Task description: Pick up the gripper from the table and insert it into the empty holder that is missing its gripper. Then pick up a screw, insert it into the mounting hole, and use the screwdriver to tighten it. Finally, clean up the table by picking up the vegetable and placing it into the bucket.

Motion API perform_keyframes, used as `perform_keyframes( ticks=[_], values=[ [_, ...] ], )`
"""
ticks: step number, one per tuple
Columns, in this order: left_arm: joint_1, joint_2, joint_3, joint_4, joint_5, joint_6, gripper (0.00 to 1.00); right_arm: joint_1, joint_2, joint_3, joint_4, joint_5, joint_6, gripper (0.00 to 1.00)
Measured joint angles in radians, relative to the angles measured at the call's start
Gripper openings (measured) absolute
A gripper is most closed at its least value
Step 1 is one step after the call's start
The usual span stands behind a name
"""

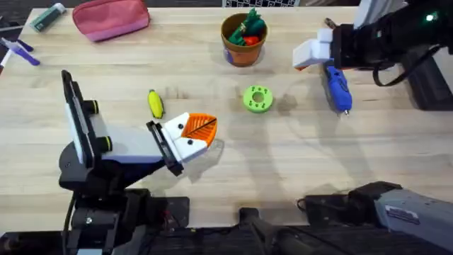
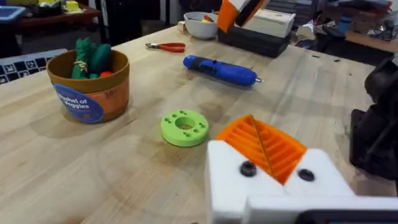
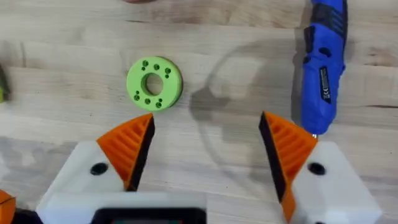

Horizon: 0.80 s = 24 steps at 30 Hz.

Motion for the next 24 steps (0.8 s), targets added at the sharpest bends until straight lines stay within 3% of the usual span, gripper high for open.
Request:
perform_keyframes(
  ticks=[12, 24],
  values=[
    [0.000, 0.000, 0.000, 0.000, 0.000, 0.000, 0.014, -0.011, 0.000, 0.000, -0.014, 0.068, 0.000, 0.991],
    [0.000, 0.000, 0.000, 0.000, 0.000, 0.000, 0.014, -0.124, 0.067, 0.000, -0.020, 0.076, 0.000, 0.992]
  ],
)
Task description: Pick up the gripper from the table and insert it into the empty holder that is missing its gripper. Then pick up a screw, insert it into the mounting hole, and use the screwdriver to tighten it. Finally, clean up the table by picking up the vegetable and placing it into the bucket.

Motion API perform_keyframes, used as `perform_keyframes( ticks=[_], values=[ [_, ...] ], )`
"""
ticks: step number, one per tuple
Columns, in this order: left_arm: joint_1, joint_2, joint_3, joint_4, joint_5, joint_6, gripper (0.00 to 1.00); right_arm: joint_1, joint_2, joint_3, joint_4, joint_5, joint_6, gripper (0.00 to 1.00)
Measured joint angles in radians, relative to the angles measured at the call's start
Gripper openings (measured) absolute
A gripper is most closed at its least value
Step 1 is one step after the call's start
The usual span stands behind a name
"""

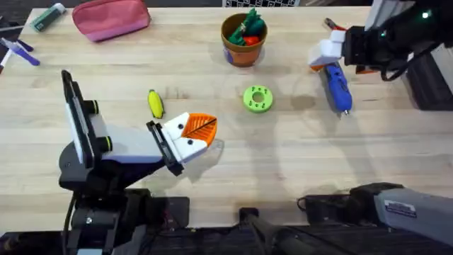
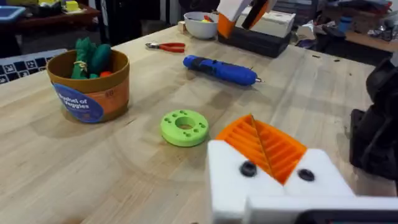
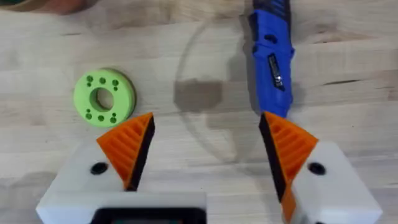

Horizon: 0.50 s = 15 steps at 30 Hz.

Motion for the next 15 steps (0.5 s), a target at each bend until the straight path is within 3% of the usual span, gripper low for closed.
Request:
perform_keyframes(
  ticks=[7, 15],
  values=[
    [0.000, 0.000, 0.000, 0.000, 0.000, 0.000, 0.014, -0.084, 0.003, 0.000, 0.053, 0.000, -0.039, 0.992],
    [0.000, 0.000, 0.000, 0.000, 0.000, 0.000, 0.014, -0.179, 0.062, 0.000, 0.147, 0.004, -0.197, 0.991]
  ],
)
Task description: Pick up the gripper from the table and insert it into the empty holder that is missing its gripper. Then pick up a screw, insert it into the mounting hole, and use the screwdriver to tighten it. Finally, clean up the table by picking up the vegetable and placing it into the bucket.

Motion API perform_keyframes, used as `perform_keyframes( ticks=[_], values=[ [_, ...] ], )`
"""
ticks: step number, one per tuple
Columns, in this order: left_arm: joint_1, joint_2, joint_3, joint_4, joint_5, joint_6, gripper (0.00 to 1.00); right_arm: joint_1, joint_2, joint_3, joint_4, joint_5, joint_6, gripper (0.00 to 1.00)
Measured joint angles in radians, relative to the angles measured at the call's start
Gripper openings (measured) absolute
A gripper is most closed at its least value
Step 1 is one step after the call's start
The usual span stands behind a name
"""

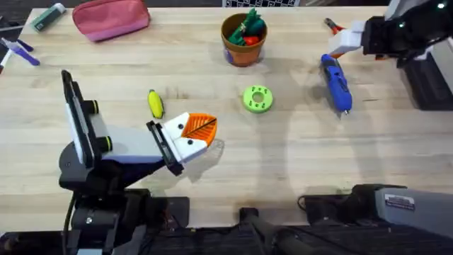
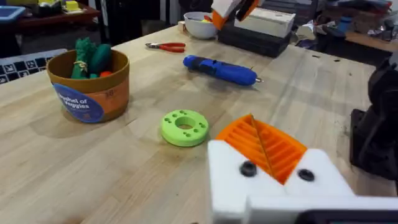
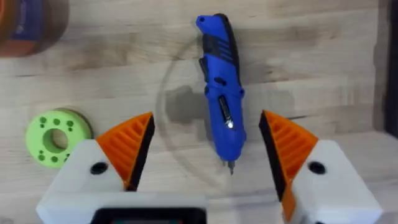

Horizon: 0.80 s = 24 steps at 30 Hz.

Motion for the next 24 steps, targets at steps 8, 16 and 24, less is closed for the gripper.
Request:
perform_keyframes(
  ticks=[8, 16, 24],
  values=[
    [0.000, 0.000, 0.000, 0.000, 0.000, 0.000, 0.014, -0.015, 0.076, 0.001, 0.045, 0.001, -0.089, 0.991],
    [0.000, 0.000, 0.000, 0.000, 0.000, 0.000, 0.014, -0.049, 0.207, 0.081, -0.004, 0.004, -0.138, 0.989],
    [0.000, 0.000, 0.000, 0.000, 0.000, 0.000, 0.014, -0.049, 0.331, 0.124, -0.004, 0.042, -0.175, 0.983]
  ],
)
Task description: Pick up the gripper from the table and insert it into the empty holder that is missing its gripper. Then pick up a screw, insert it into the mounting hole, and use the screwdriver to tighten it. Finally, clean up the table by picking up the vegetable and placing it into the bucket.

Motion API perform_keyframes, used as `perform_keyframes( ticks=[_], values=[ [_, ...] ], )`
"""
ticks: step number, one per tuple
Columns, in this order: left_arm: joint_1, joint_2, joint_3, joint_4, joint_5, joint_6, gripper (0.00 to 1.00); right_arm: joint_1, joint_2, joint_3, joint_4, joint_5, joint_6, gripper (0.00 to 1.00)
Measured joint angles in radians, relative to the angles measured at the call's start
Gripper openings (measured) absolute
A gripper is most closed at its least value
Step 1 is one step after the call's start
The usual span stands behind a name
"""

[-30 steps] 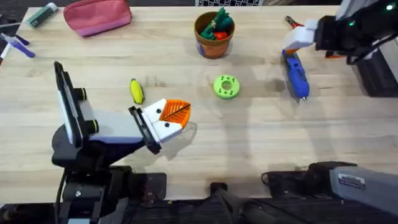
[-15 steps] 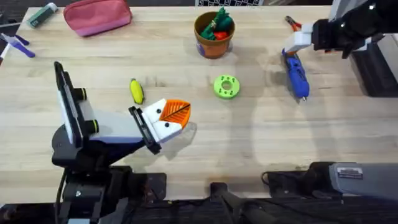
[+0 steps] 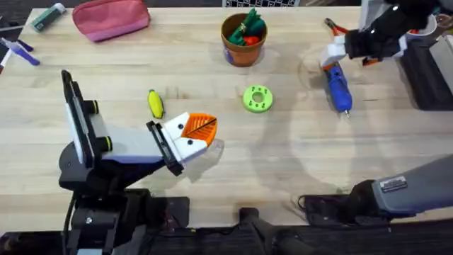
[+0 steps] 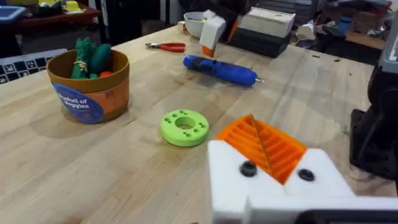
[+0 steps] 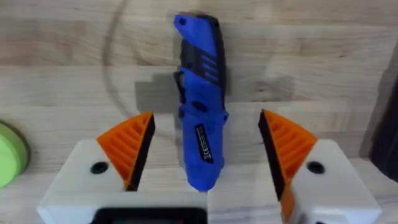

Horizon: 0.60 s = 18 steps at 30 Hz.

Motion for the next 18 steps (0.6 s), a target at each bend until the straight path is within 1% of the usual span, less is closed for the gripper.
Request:
perform_keyframes(
  ticks=[11, 18],
  values=[
    [0.000, 0.000, 0.000, 0.000, 0.000, 0.000, 0.014, 0.000, 0.123, 0.000, 0.018, 0.007, -0.022, 0.980],
    [0.000, 0.000, 0.000, 0.000, 0.000, 0.000, 0.014, -0.001, 0.186, 0.000, 0.071, 0.005, -0.023, 0.976]
  ],
)
